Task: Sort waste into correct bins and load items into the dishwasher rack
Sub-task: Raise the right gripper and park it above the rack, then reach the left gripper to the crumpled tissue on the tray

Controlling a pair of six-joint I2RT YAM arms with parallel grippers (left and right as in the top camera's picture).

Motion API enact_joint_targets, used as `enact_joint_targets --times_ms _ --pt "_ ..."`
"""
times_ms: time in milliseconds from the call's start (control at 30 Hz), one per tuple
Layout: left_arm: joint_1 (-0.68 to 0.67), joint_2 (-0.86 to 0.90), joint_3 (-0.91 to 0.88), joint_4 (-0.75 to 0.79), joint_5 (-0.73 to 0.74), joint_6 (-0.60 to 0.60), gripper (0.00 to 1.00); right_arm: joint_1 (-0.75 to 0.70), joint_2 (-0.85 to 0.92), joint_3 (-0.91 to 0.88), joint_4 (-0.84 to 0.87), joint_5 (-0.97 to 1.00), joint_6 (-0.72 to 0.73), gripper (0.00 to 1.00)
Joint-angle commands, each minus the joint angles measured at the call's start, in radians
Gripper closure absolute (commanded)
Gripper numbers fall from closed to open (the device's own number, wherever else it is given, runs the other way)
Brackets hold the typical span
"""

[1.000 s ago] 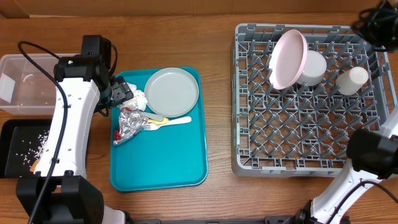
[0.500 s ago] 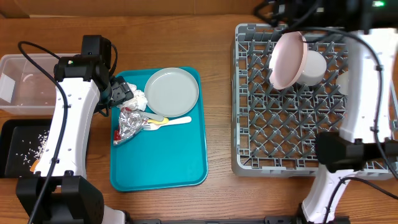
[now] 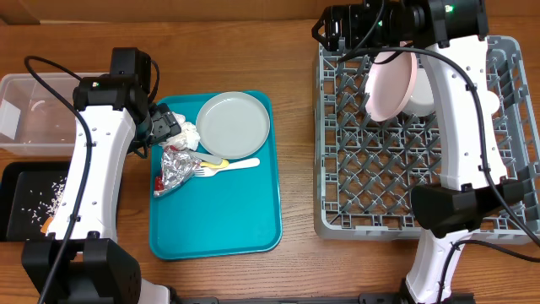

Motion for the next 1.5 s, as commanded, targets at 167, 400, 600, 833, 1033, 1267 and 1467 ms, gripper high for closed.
enact_joint_targets --times_ms 167,400,600,833,1033,1267,1467 --pt "-0.002 -0.013 0.022 0.003 0.000 -0.021 0.00 -0.002 -0.016 -0.001 0.004 0.029 -0.007 0.00" --pt "-0.002 -0.013 0.022 0.011 0.236 -0.077 0.00 -0.002 -0.016 -0.001 0.004 0.029 -0.007 0.00" --pt "-0.003 -0.013 0.022 0.016 0.421 -0.036 0.00 -0.002 -0.016 -0.001 0.004 0.029 -0.007 0.00" --pt "-0.001 -0.011 0.022 0.170 0.342 0.098 0.00 -0.002 -0.016 -0.001 0.004 0.029 -0.007 0.00" --pt "-0.002 0.019 0.022 0.221 0.276 0.051 0.00 -0.002 -0.016 -0.001 0.004 0.029 -0.007 0.00" --pt "-0.002 0.033 0.022 0.248 0.280 0.054 0.00 -0.002 -0.016 -0.001 0.004 0.029 -0.007 0.00" --pt "-0.003 0.095 0.022 0.259 0.258 0.025 0.00 -0.002 -0.016 -0.001 0.004 0.029 -0.007 0.00"
